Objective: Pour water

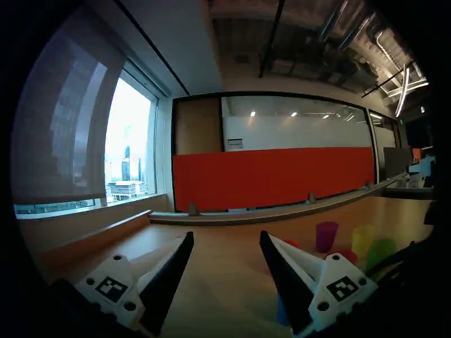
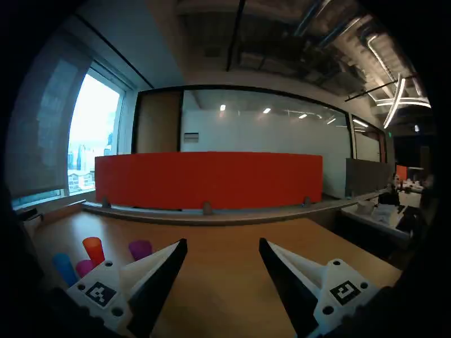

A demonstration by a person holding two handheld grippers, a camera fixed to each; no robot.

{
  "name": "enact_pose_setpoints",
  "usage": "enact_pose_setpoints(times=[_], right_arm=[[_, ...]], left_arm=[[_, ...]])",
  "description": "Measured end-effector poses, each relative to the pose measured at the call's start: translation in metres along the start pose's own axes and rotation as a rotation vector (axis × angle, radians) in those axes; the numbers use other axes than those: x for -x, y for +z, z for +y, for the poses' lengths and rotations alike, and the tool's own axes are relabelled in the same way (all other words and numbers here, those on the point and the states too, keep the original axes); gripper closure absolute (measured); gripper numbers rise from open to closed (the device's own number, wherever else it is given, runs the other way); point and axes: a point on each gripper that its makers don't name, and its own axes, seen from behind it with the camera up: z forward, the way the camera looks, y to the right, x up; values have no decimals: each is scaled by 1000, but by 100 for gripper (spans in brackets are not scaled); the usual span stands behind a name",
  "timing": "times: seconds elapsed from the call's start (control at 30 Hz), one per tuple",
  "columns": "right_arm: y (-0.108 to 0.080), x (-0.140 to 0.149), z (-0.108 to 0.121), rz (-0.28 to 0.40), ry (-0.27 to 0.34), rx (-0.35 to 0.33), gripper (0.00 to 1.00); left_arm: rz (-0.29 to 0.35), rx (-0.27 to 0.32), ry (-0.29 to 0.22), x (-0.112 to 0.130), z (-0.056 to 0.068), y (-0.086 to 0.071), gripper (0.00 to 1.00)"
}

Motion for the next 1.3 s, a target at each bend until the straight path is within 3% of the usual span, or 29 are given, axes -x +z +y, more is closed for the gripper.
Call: enact_pose_setpoints(times=[0.4, 1.3], right_arm=[[1, 3, -4, -12, 1, -7, 1], [-5, 5, -3, -25, -11, -7, 1]], left_arm=[[6, -15, 6, 6, 2, 2, 14], [-10, 4, -2, 28, 27, 12, 14]])
